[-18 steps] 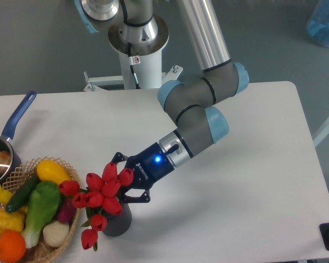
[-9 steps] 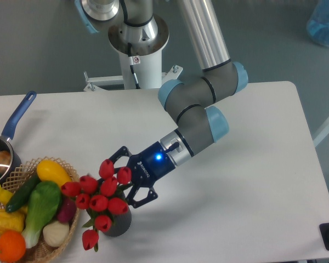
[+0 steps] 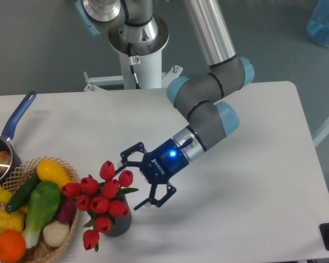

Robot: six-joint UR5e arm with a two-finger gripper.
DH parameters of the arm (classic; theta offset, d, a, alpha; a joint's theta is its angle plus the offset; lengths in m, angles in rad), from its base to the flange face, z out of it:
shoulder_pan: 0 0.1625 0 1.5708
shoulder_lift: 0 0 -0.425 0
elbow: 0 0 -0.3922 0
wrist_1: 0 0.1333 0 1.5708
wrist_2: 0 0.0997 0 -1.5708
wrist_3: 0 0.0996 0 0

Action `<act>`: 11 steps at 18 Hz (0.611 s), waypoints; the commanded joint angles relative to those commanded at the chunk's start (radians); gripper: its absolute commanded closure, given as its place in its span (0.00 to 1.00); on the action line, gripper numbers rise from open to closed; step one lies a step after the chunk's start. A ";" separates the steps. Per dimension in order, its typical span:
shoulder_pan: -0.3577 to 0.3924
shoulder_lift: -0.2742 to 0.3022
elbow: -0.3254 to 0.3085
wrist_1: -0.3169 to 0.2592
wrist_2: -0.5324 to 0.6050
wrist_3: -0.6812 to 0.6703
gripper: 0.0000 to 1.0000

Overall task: Insert the flowers into the vase
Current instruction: 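Open the gripper to release the tulips, then withdraw the open gripper up and away from the vase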

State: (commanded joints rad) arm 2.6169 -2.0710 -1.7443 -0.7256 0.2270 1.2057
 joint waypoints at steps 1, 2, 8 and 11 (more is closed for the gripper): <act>0.008 0.003 0.012 0.000 0.000 0.000 0.00; 0.011 0.003 0.025 0.000 0.003 0.011 0.00; 0.051 0.037 0.092 0.000 0.196 0.109 0.00; 0.078 0.049 0.100 0.000 0.349 0.149 0.00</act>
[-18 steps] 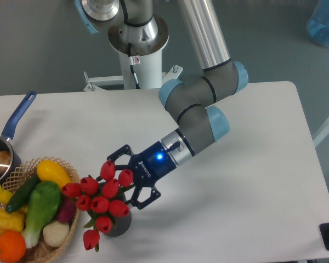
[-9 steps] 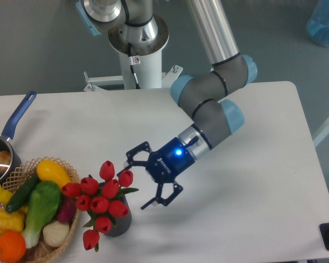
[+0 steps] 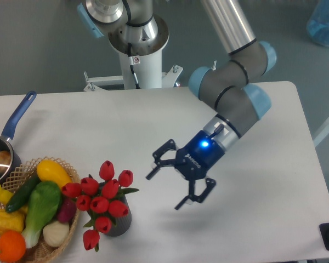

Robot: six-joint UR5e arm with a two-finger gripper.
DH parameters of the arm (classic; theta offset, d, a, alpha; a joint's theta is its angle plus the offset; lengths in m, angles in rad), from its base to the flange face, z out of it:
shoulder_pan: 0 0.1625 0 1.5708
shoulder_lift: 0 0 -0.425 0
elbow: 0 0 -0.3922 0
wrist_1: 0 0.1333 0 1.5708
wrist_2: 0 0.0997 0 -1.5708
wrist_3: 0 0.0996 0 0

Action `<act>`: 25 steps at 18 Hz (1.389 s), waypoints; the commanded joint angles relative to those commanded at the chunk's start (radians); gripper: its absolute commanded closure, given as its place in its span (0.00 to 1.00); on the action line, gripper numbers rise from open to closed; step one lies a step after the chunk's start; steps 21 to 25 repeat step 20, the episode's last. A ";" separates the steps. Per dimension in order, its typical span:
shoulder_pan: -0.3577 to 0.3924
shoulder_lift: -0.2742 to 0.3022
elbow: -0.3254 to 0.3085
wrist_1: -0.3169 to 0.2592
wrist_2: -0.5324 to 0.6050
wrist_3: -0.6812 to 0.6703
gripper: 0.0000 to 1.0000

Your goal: Insert the flowers into the vase

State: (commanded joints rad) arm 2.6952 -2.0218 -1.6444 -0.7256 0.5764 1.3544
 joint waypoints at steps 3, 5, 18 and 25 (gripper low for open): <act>0.002 0.000 0.021 0.006 0.078 0.064 0.00; 0.037 0.000 0.043 0.008 0.237 0.071 0.00; 0.075 -0.040 0.101 0.000 0.775 0.124 0.00; 0.061 -0.038 0.103 -0.002 0.862 0.124 0.00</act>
